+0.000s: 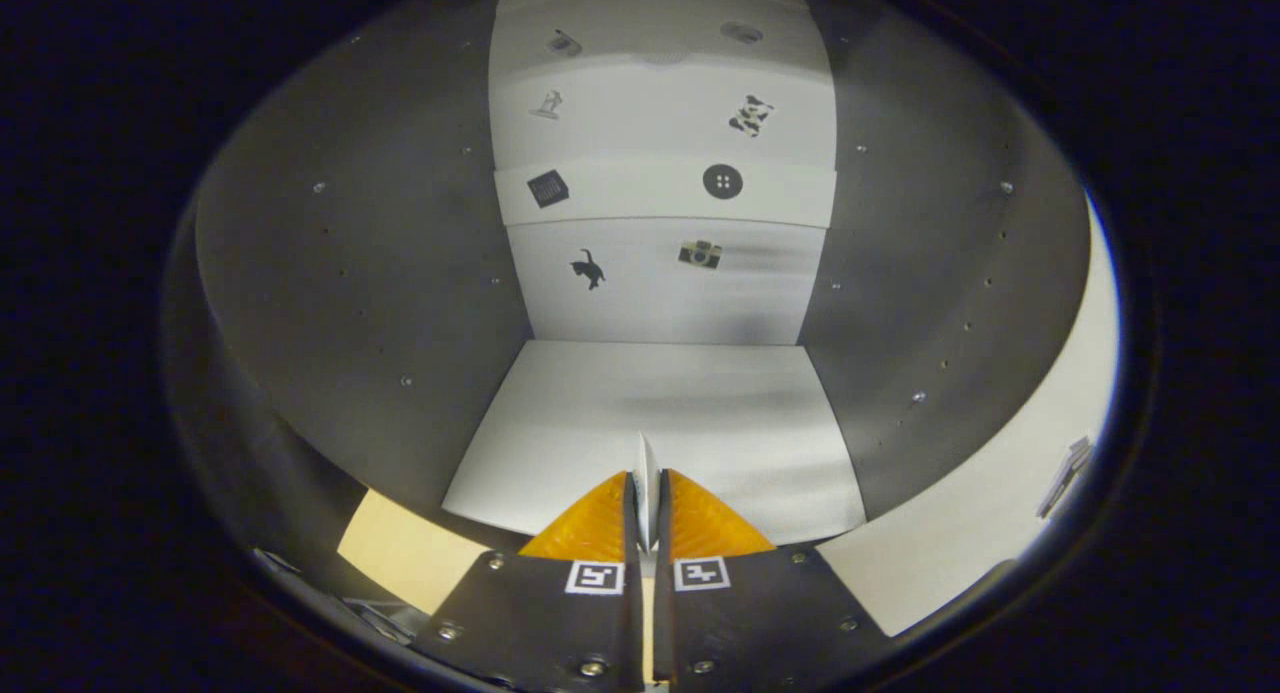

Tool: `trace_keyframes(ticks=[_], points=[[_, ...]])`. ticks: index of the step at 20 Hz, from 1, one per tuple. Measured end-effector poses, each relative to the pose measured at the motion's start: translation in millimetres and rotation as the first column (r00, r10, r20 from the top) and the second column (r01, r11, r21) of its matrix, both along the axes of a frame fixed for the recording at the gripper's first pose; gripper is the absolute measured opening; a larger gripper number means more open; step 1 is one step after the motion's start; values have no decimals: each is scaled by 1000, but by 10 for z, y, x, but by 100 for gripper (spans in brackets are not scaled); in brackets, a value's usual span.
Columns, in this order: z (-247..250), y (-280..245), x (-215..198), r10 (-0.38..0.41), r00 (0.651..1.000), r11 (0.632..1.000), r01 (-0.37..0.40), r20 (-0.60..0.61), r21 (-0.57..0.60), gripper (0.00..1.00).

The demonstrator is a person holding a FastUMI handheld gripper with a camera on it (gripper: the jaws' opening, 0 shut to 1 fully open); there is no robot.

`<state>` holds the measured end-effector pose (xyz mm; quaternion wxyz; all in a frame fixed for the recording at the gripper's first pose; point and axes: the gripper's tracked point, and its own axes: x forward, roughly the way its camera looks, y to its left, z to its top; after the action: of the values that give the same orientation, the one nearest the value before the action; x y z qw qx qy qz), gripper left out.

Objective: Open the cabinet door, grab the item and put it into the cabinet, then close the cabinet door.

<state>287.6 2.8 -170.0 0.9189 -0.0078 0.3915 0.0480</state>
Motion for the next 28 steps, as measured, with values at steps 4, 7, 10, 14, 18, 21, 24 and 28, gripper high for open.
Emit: trace_keyframes(ticks=[4,7,10,14,18,21,24,28], points=[[-77,33,93,1,1000,1000,-1,-25,12,5],[-38,59,209,-15,1000,999,15,0,48,12],[27,43,272,-41,999,996,39,34,75,15],[118,-2,276,-48,995,997,43,91,59,15],[346,-28,162,-53,980,998,49,190,29,15],[608,-46,-17,-63,959,998,60,275,22,15],[878,-72,-277,-81,935,997,76,345,27,15],[1176,-181,-688,-111,904,993,113,413,20,15]])
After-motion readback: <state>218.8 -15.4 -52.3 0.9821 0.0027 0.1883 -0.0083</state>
